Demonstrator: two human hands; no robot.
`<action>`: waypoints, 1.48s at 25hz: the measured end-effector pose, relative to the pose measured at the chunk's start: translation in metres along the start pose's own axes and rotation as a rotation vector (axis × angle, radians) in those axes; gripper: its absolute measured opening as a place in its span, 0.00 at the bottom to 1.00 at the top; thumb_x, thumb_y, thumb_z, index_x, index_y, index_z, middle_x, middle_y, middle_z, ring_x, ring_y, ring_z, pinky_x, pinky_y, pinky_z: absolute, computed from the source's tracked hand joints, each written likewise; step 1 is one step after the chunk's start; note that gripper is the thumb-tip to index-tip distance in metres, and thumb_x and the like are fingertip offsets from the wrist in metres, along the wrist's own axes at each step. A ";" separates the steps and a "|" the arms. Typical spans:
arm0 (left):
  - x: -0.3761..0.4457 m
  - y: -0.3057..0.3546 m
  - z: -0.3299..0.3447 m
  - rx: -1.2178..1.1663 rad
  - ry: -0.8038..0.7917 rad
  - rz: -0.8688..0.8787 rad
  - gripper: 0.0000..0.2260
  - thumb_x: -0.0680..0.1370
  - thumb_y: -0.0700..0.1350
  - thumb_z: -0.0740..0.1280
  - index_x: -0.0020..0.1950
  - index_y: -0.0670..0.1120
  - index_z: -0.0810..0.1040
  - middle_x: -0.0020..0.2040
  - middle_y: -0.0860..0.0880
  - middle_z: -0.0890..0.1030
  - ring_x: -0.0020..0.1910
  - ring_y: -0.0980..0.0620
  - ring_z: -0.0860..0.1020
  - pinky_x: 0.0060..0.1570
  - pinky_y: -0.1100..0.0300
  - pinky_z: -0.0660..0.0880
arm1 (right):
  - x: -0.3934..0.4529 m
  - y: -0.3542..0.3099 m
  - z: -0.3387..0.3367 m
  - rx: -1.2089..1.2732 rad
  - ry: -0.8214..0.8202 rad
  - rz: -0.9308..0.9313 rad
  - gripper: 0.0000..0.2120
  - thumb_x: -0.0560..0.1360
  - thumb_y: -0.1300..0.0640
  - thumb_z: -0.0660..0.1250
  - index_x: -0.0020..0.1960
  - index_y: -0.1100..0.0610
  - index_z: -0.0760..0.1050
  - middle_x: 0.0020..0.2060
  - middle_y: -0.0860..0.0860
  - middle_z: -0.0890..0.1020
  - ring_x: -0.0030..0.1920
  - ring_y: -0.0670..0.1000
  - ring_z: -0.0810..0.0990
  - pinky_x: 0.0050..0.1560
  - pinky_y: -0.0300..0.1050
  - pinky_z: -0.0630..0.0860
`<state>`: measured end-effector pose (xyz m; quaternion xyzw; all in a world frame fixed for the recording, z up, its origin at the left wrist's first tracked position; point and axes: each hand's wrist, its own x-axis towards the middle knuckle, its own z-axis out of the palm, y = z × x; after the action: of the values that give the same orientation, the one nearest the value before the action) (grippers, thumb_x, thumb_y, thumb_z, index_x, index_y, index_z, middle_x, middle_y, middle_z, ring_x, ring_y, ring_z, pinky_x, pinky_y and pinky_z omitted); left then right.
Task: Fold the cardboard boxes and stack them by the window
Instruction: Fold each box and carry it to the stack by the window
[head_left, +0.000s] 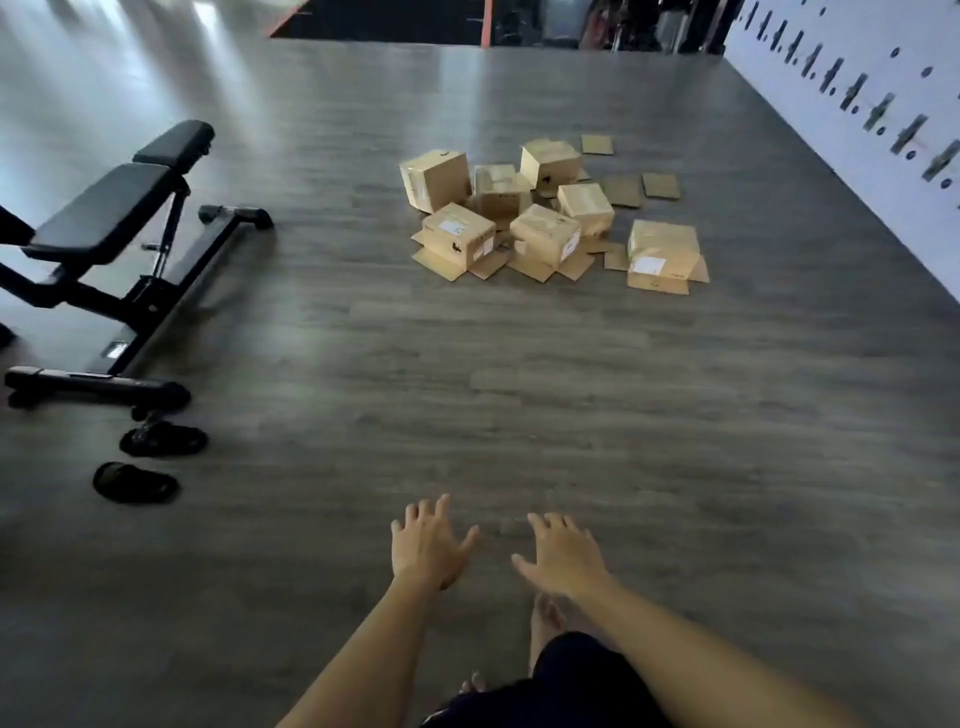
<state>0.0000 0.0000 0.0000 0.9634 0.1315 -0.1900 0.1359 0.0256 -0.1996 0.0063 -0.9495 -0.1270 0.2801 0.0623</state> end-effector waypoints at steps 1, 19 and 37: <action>0.006 0.006 -0.002 -0.004 -0.014 0.006 0.35 0.78 0.68 0.54 0.79 0.51 0.58 0.74 0.49 0.68 0.73 0.45 0.64 0.70 0.46 0.62 | 0.006 0.005 -0.004 0.020 0.000 0.014 0.37 0.76 0.33 0.59 0.78 0.52 0.58 0.73 0.52 0.68 0.73 0.56 0.66 0.69 0.56 0.66; 0.265 0.100 -0.133 -0.023 0.036 -0.064 0.33 0.78 0.66 0.59 0.79 0.52 0.57 0.75 0.48 0.67 0.74 0.45 0.63 0.69 0.46 0.63 | 0.254 0.072 -0.149 0.099 -0.034 0.151 0.37 0.76 0.33 0.59 0.77 0.52 0.60 0.73 0.53 0.69 0.72 0.57 0.69 0.67 0.52 0.70; 0.573 -0.026 -0.284 -0.017 -0.015 -0.038 0.34 0.77 0.65 0.60 0.78 0.50 0.59 0.73 0.46 0.68 0.73 0.44 0.64 0.68 0.44 0.63 | 0.558 -0.094 -0.336 0.125 -0.017 0.120 0.36 0.78 0.37 0.60 0.79 0.54 0.57 0.74 0.55 0.65 0.73 0.58 0.66 0.69 0.54 0.69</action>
<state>0.5981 0.2279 0.0167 0.9581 0.1501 -0.1987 0.1413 0.6425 0.0293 0.0165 -0.9472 -0.0528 0.2989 0.1035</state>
